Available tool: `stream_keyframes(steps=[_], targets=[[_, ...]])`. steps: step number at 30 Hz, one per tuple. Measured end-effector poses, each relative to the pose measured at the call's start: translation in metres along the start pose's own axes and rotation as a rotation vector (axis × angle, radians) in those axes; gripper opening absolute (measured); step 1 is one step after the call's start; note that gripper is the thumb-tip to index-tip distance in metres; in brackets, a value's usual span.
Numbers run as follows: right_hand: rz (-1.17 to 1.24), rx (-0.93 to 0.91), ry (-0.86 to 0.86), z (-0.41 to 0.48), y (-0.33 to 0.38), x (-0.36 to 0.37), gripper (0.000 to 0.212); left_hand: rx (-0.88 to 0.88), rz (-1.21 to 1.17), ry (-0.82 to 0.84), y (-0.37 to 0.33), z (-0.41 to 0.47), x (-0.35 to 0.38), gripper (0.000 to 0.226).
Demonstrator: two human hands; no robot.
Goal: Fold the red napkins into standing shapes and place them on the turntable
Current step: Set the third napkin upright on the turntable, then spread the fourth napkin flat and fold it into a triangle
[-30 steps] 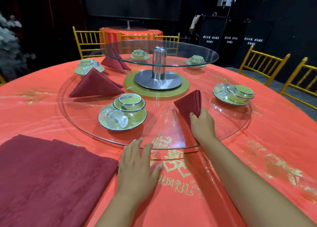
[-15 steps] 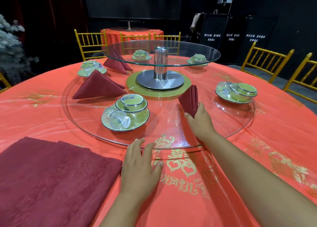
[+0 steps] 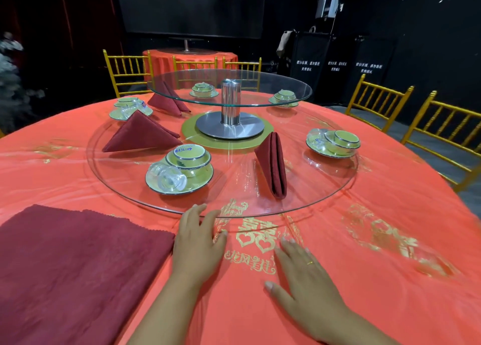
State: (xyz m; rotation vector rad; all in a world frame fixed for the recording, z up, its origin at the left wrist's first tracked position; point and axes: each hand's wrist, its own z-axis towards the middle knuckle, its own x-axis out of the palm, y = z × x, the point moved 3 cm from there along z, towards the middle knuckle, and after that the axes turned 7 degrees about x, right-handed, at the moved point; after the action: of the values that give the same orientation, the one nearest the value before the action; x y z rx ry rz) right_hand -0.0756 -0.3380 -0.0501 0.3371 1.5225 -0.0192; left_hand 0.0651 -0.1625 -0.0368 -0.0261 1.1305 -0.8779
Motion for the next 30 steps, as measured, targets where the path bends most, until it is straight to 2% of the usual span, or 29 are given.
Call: stream_keyframes(steps=[8,12,18,23,27,30], targets=[[0.021,-0.002,-0.115,-0.004,0.002,-0.003,0.075,-0.07,0.081,0.108,-0.012,-0.003,-0.019,0.05],[0.038,-0.005,-0.112,-0.005,0.004,-0.007,0.072,-0.17,0.182,0.064,-0.007,-0.031,-0.061,0.053],[0.072,0.003,-0.126,-0.008,0.008,-0.01,0.069,-0.298,0.487,0.358,0.034,-0.102,-0.092,0.072],[0.06,0.004,-0.186,-0.014,0.013,-0.017,0.062,-0.262,0.41,0.376,0.045,-0.117,-0.099,0.049],[0.083,-0.136,-0.414,-0.028,0.024,-0.03,0.028,-0.266,0.341,0.319,0.04,-0.113,-0.106,0.038],[0.039,-0.251,-0.53,-0.037,0.03,-0.037,0.019,-0.291,0.3,0.327,0.023,-0.108,-0.107,0.035]])
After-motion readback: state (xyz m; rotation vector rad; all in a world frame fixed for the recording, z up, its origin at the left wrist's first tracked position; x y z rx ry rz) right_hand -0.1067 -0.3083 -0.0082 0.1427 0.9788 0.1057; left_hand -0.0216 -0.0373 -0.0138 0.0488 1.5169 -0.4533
